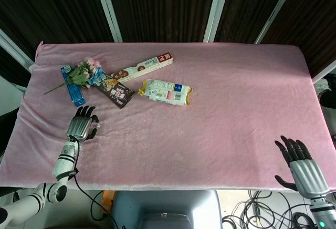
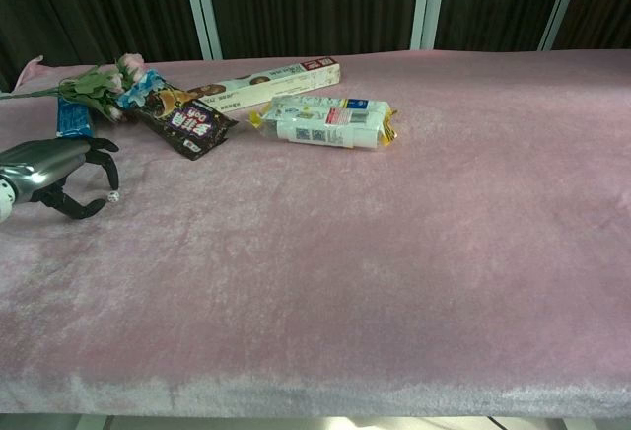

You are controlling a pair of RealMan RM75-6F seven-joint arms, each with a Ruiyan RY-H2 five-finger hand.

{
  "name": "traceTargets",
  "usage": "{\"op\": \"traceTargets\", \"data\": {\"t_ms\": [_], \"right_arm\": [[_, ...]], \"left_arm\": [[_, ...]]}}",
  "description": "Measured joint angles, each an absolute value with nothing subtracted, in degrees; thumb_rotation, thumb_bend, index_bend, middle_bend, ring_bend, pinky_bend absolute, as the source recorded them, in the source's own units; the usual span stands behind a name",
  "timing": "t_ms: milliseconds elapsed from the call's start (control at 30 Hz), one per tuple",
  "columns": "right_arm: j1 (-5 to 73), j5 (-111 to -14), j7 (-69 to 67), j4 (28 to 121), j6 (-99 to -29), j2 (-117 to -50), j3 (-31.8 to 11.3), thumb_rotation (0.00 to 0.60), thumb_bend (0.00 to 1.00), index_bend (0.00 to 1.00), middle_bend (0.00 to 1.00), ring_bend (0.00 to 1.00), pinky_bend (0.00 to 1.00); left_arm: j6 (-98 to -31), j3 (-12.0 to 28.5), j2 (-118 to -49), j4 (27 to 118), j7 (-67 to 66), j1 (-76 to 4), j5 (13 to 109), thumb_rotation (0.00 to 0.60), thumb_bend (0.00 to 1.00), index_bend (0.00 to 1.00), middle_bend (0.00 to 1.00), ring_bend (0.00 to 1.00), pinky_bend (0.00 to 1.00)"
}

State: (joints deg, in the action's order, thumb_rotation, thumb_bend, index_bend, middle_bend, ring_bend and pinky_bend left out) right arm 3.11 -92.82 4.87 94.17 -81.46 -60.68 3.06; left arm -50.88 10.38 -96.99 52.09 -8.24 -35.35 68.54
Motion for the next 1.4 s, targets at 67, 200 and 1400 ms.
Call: {"op": "traceTargets", "data": {"t_ms": [67,200,1400], "right_arm": [[3.17,-92.84,4.98,94.26,-81.37,-60.68,3.12,0.6,0.3,0.0,0.0,0.0,0.0],[3.04,-92.87,4.93,94.43,-81.66,-60.57,3.14,0.6,0.3,0.0,0.0,0.0,0.0],[3.17,-92.91,4.98,94.36,-81.61,-60.45,3.1,0.6,0.3,0.0,0.0,0.0,0.0]], "left_arm": [[-51.28,10.46,-97.26,51.73,-8.4,-35.33,68.46,0.6,0.4,0.46,0.13,0.02,0.09],[-51.49,10.47,-98.04,50.94,-8.92,-35.35,68.19,0.6,0.4,0.48,0.15,0.03,0.1],[-54.31,10.26,-98.98,51.06,-7.27,-35.53,70.03,0.6,0.38,0.69,0.22,0.06,0.11]]}}
